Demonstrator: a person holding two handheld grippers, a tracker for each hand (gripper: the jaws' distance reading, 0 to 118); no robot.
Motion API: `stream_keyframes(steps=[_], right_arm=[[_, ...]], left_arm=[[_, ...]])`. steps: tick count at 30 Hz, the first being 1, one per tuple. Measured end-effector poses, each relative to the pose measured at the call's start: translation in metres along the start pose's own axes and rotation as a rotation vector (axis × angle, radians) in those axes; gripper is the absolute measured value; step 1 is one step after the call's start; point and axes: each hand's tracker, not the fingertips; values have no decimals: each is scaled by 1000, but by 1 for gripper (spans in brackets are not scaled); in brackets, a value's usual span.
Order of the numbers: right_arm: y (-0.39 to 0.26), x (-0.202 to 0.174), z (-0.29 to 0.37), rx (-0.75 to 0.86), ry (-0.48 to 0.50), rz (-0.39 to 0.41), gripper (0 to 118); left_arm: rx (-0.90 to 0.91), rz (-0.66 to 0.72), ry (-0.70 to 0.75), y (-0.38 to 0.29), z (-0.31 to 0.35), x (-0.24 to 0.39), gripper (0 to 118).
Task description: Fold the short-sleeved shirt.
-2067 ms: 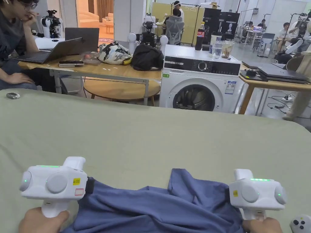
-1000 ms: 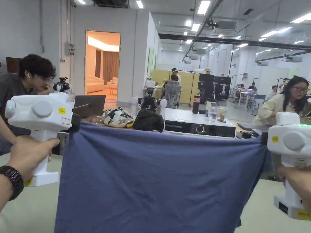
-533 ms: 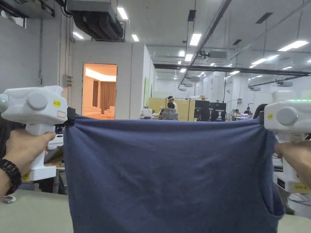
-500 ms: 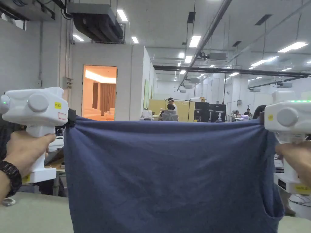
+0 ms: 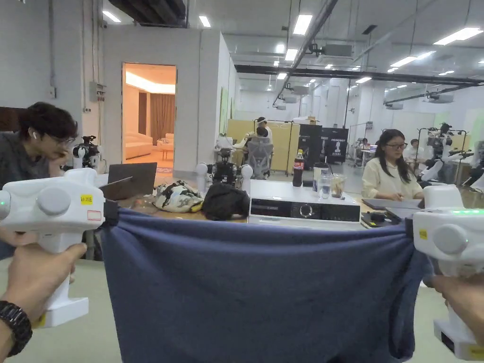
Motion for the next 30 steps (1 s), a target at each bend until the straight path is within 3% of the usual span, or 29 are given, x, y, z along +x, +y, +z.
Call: stream_keyframes(steps=[15,30], right_arm=[[-145,21,130,-149,6,55,0],[-314,34,168,-630,88,159,0]], left_arm=[[-135,-29,-36,-168,114,-12,0],[-622,-15,-59,-317,116,-37,0]])
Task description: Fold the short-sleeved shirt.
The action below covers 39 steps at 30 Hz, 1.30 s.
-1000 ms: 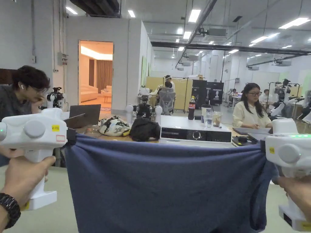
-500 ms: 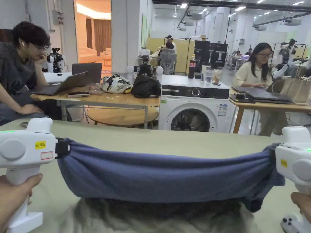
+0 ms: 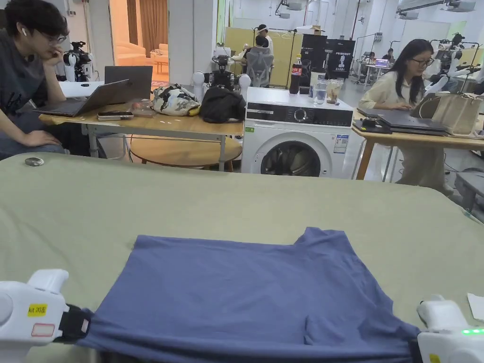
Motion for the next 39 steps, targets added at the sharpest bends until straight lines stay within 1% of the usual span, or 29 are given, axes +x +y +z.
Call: stream_keyframes(steps=[3,5,9,11,12,13,14,15,16,20,24,26,27,29,30,31,32,33,34,35,36,38,39], right_arm=[[-11,-3,-25,-99,6,20,0],[-16,-4,-38,-129,15,41,0],[-18,-8,-51,-162,19,48,0],[-16,-11,-51,-166,11,48,2],[-13,-11,-49,-171,6,44,12],[-9,-10,-44,-168,0,41,27],[-4,-11,-37,-149,-4,26,43],[1,-12,-30,-109,-13,6,54],[7,-12,-22,-58,-4,-14,55],[33,-20,-4,103,-8,-98,55],[39,-37,8,307,18,-210,55],[38,-49,14,391,12,-229,54],[36,-54,17,434,6,-237,45],[34,-63,22,482,-2,-229,15],[31,-67,25,514,6,-235,7],[29,-69,28,533,14,-229,3],[26,-72,31,550,15,-223,0],[28,-76,32,562,-13,-214,0],[26,-77,34,564,-11,-208,0],[25,-78,37,568,-4,-206,0],[25,-79,39,566,-4,-207,0],[24,-82,40,558,6,-209,0],[24,-83,39,548,9,-209,0]], left_arm=[[-94,-6,26,-7,-29,-7,0],[-153,-30,41,-10,-44,-8,0],[-184,-21,42,-16,-59,-3,0],[-185,11,38,-17,-55,-1,0],[-185,12,38,-15,-53,1,3],[-187,11,39,-12,-51,3,10],[-179,16,53,-8,-45,5,23],[-143,10,71,-5,-38,9,42],[-93,-2,95,-2,-31,15,48],[91,-5,115,11,-9,35,48],[302,-13,135,10,2,55,48],[417,-51,170,3,8,67,48],[470,-64,192,-2,11,74,48],[534,-79,225,-10,16,85,48],[560,-84,226,-8,9,78,39],[567,-90,224,-11,11,80,24],[571,-96,227,-12,12,82,7],[575,-103,251,-13,13,85,0],[577,-104,272,-14,13,86,0],[564,-103,250,-13,15,84,0],[539,-103,231,-13,15,82,0],[496,-99,241,-13,16,82,0],[447,-105,247,-13,15,79,0]])
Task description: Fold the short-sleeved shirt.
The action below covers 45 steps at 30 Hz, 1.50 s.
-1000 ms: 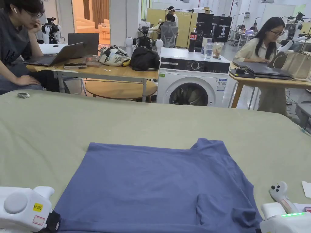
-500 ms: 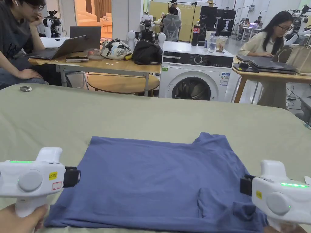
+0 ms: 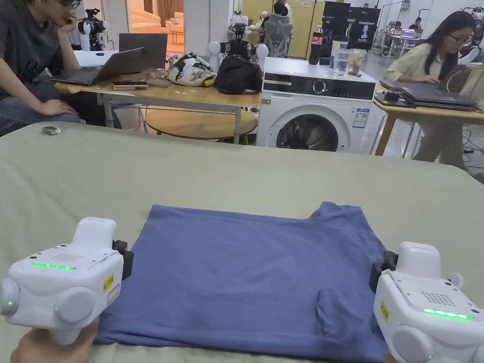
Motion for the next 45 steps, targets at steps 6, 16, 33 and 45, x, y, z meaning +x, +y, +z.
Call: stream_keyframes(steps=[6,16,33,45], right_arm=[[-10,-1,-8,-82,13,8,0],[-23,6,-15,-161,16,37,0],[-47,59,-22,-495,-35,101,55],[-82,72,-30,-595,44,94,6]], left_arm=[[-298,-6,-17,-4,-25,-17,0],[-584,143,17,-23,-60,-49,53],[-601,19,-46,-54,-65,-36,2],[-528,103,-74,-53,-52,-48,1]])
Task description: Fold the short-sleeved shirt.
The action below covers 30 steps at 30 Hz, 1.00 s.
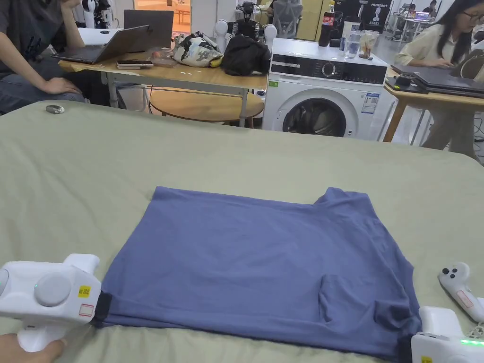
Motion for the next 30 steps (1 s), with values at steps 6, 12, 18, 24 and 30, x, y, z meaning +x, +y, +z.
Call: stream_keyframes(steps=[6,12,18,24,30], right_arm=[[38,2,29,115,26,-9,5],[107,6,24,192,24,-51,5],[178,4,-29,188,20,-81,5],[220,-4,-89,143,25,-74,5],[237,-8,-137,41,12,-51,5]], left_arm=[[138,34,-74,26,30,0,1],[194,33,-76,91,33,4,1],[210,76,-93,160,1,-2,1],[149,100,-91,201,-48,-6,1],[70,88,-83,223,-86,-2,1]])
